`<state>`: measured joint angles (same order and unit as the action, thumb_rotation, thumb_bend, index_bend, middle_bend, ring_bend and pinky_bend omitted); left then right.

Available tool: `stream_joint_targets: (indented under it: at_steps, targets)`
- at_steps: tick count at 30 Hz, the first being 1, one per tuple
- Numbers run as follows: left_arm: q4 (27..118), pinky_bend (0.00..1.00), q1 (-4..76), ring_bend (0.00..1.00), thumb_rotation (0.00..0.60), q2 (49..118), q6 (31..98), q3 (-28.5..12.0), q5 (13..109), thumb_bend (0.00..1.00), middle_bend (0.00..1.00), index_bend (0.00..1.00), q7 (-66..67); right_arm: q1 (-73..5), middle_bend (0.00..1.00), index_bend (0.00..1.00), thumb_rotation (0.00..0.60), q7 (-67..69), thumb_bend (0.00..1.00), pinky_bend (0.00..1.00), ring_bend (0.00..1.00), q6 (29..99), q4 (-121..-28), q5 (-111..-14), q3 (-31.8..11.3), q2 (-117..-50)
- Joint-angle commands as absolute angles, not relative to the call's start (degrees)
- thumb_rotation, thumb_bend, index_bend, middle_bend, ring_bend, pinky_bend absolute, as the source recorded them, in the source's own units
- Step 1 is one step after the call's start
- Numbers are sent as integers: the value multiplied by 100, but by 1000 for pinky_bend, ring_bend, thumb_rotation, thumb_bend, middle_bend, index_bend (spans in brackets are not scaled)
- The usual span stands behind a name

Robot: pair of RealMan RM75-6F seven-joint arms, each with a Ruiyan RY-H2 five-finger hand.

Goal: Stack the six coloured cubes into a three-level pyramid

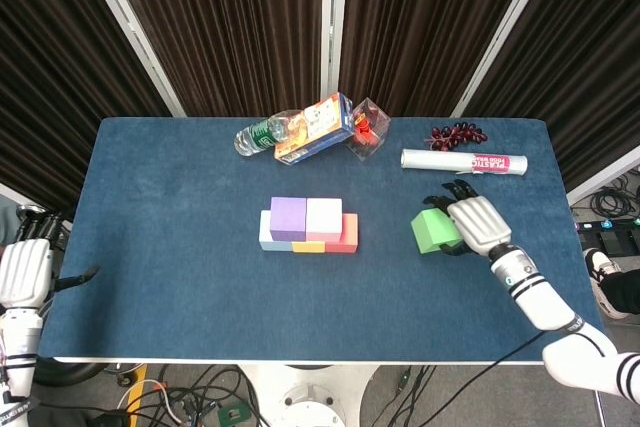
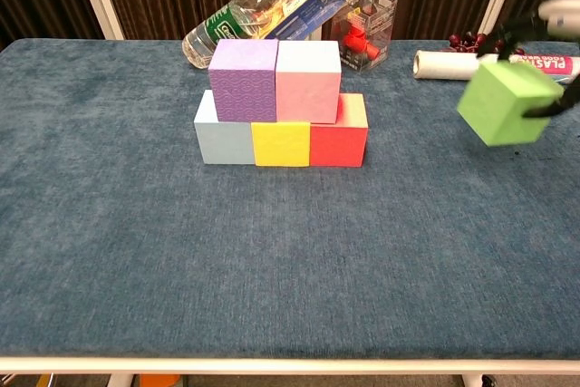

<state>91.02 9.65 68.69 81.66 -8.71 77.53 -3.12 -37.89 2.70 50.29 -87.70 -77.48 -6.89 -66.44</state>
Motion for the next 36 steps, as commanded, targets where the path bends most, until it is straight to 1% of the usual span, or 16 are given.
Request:
stream_joint_targets:
  at_steps: [1,5,9,11,15,18,22,27,31,36]
  targets:
    - [9108,123,975,127,600,6865,8163,-872,7760,89,160,150,-287,-4102,447,220,600,338,185,0,94,4886,-10014,-7428,-1247,-5809]
    - [9111,122,1004,127,600,6852,8123,-857,7767,89,160,150,-202,-4624,448,221,600,-157,183,0,95,4456,-10810,-6481,-1696,-5416]
    - [9118,122,1020,127,600,6849,8114,-836,7797,89,160,150,-138,-5302,447,221,600,-1021,184,0,96,4357,-11213,-5212,-1873,-5423]
    - [9118,122,1028,127,600,6843,8100,-816,7825,89,160,150,-126,-5659,448,221,600,-1581,185,0,97,4554,-11324,-4586,-1844,-5553]
    - [9091,123,1022,127,600,6842,8097,-776,7874,89,160,150,-167,-6423,453,221,600,-2674,185,0,97,5240,-11574,-3268,-1752,-5979]
    - [9073,123,1005,127,600,6838,8112,-750,7902,89,160,150,-211,-6856,455,221,600,-3250,186,0,97,5726,-11660,-2574,-1724,-6286]
    - [9034,123,1008,127,600,6854,8092,-738,7900,89,160,150,-261,-7301,454,221,600,-3740,184,0,97,6174,-11595,-1959,-1769,-6674]
    - [9030,123,990,127,600,6867,8110,-713,7917,89,160,150,-277,-7741,454,220,600,-4190,184,0,97,6463,-11354,-1485,-1792,-7184]
    - [9014,123,984,127,600,6879,8110,-702,7918,89,160,150,-292,-7936,454,222,600,-4390,181,0,97,6565,-11130,-1305,-1791,-7486]
    - [8975,123,965,127,600,6907,8107,-690,7896,89,160,150,-345,-8011,454,218,600,-4501,177,0,97,6594,-10915,-1196,-1765,-7684]
